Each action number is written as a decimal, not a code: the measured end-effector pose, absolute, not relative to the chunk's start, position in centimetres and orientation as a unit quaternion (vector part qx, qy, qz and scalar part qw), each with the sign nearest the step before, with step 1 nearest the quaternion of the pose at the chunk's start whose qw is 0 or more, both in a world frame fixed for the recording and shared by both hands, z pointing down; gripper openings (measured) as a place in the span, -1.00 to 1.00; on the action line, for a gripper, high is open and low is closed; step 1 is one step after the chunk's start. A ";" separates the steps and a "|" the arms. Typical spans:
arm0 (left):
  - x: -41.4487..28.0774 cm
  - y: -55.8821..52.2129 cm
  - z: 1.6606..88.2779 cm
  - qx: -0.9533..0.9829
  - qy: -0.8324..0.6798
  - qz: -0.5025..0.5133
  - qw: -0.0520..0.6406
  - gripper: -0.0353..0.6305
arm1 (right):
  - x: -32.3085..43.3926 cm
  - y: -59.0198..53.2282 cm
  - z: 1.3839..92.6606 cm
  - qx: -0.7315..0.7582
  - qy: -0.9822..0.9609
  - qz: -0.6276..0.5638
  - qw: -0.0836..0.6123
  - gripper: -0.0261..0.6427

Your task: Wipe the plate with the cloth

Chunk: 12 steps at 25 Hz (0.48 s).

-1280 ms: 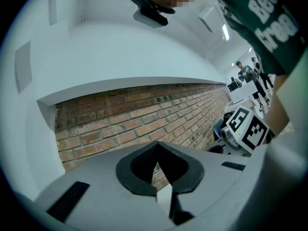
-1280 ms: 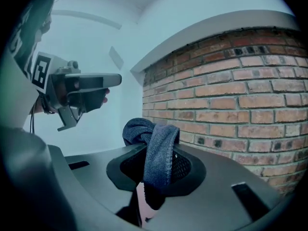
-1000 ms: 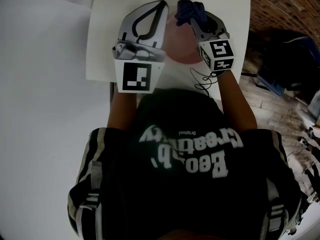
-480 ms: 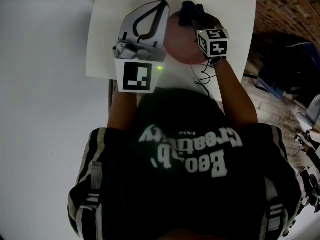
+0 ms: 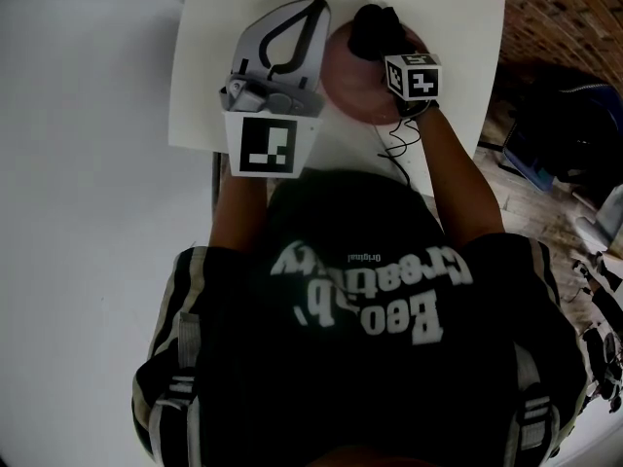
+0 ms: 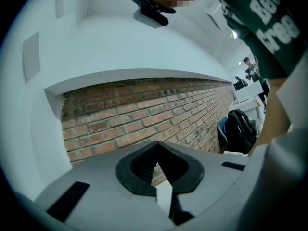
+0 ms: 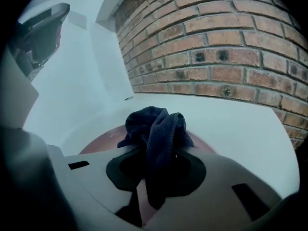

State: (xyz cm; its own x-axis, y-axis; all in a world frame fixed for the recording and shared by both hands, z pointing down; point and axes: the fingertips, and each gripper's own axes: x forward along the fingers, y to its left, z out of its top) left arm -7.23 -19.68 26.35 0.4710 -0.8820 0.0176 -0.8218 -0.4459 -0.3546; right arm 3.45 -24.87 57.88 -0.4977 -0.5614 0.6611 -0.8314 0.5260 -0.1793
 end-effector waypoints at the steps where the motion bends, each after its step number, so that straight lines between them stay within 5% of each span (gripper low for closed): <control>1: -7.3 -19.7 26.4 -0.844 0.505 -0.100 0.149 -0.90 | 3.5 -24.9 57.9 0.420 -0.830 0.246 0.274 -0.72; 12: -7.7 -19.6 26.3 -0.844 0.504 -0.104 0.150 -0.90 | 2.7 -25.1 57.4 0.413 -0.832 0.215 0.301 -0.72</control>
State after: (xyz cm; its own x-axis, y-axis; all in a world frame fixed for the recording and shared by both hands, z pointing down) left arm -7.72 -19.57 26.28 0.4709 -0.8818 0.0248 -0.8196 -0.4477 -0.3576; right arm 2.72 -25.13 57.38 -0.4774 -0.5576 0.6791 -0.8170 0.5662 -0.1095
